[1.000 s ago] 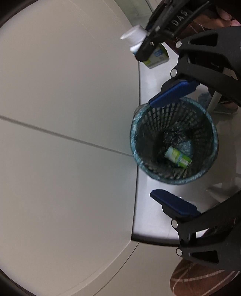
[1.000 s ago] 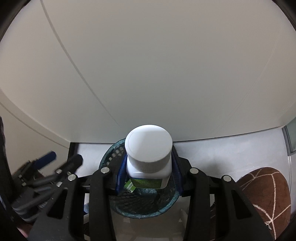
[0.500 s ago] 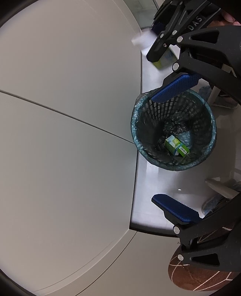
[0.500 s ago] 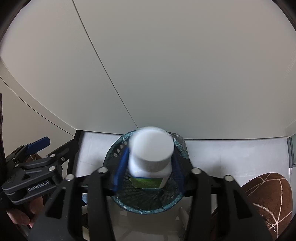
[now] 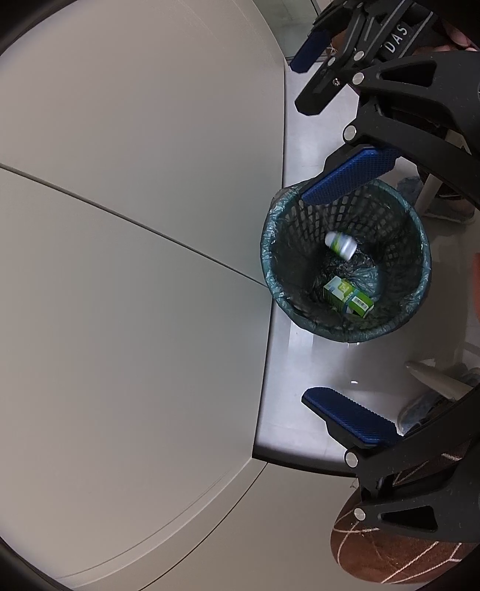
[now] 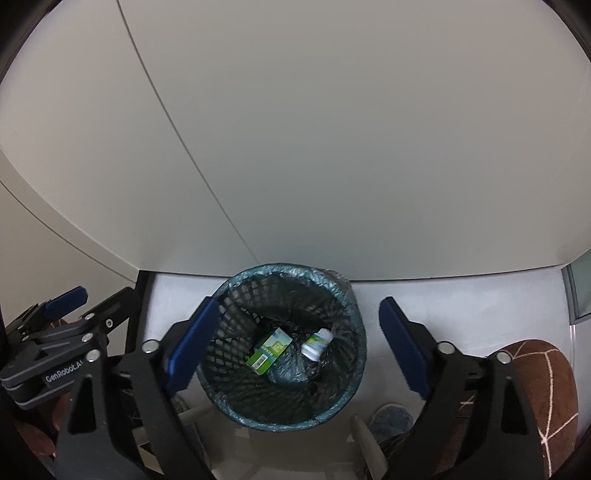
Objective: Collect trash
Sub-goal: 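Open the left tool over the bin while the right tool releases the bottle, then raise both tools back up toward the counter, then grasp the grey ointment tube with the left tool while the right tool grasps the purple sachet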
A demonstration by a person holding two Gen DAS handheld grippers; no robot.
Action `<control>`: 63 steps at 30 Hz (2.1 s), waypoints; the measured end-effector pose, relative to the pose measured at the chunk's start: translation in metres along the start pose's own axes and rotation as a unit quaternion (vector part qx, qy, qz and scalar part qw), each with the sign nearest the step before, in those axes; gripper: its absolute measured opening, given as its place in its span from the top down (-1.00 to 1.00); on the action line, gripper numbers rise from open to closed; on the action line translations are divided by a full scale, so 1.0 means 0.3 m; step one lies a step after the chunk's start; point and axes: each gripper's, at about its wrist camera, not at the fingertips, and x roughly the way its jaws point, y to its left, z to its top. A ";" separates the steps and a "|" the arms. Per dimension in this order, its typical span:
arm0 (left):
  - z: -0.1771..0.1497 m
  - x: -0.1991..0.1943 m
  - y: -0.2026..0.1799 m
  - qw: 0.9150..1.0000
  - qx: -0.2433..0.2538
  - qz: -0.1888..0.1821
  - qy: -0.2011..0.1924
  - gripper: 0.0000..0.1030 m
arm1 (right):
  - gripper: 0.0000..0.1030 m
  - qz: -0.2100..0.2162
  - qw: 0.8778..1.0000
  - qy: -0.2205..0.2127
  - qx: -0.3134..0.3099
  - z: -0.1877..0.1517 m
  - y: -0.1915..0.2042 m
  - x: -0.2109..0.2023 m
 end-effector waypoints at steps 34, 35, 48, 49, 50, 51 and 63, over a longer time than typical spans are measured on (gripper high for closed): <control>0.326 -0.934 -0.093 0.985 0.051 0.004 -0.162 -0.89 | -0.77 -0.015 0.974 -0.226 -0.025 0.454 -0.017 -0.945; 0.350 -0.965 -0.091 0.985 0.047 0.003 -0.164 -0.89 | -0.77 -0.013 0.973 -0.231 -0.026 0.479 -0.013 -0.970; 0.705 -1.201 -0.063 0.979 0.043 0.036 -0.198 -0.89 | -0.68 0.006 0.981 -0.194 -0.005 0.841 -0.046 -1.103; 0.737 -1.195 -0.062 0.979 0.044 0.040 -0.195 -0.89 | -0.67 0.005 0.983 -0.185 -0.005 0.861 -0.047 -1.090; 0.770 -1.190 -0.056 0.980 0.044 0.044 -0.190 -0.89 | -0.66 0.005 0.984 -0.176 -0.008 0.885 -0.046 -1.078; 0.804 -1.194 -0.041 0.981 0.043 0.045 -0.186 -0.89 | -0.65 0.002 0.985 -0.170 -0.010 0.906 -0.042 -1.069; 1.085 -1.031 0.019 0.989 0.048 0.057 -0.126 -0.88 | -0.36 -0.012 0.996 -0.093 -0.005 1.073 -0.036 -0.888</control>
